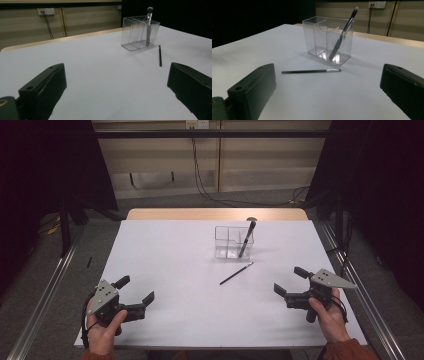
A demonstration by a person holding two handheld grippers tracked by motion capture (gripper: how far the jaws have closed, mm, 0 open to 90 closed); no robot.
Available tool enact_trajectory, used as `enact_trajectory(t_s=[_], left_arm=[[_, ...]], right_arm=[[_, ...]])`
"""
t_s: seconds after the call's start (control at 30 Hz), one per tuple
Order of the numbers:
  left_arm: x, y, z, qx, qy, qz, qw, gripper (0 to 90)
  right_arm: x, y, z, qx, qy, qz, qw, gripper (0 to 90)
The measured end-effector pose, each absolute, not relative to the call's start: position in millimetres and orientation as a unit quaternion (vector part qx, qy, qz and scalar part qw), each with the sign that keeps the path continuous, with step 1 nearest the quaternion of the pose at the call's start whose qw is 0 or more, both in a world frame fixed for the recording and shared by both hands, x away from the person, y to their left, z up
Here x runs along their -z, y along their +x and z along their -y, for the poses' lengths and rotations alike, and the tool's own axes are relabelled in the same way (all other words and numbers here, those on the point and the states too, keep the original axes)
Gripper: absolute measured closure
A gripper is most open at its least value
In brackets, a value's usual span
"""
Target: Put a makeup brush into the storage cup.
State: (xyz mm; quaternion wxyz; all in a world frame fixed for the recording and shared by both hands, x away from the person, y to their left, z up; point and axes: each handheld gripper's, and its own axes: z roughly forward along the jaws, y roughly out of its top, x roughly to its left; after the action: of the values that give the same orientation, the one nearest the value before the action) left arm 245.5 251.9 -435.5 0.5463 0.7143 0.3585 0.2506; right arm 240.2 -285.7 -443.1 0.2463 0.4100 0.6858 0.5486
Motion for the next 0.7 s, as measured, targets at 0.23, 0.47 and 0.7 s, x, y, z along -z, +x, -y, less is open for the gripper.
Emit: enact_trajectory(t_s=[0.23, 0.47, 0.7], left_arm=[[435, 245, -252, -0.252, 0.715, -0.358, 0.546, 2.3], [436, 245, -252, -0.253, 0.714, -0.359, 0.545, 2.3], [435, 245, -252, -0.253, 0.714, -0.358, 0.546, 2.3]], right_arm=[[440, 254, 277, -0.545, 0.401, -0.693, 0.249, 0.2], [435, 271, 267, -0.545, 0.382, -0.707, 0.241, 0.0], [429, 282, 260, -0.55, 0.371, -0.71, 0.237, 0.5]])
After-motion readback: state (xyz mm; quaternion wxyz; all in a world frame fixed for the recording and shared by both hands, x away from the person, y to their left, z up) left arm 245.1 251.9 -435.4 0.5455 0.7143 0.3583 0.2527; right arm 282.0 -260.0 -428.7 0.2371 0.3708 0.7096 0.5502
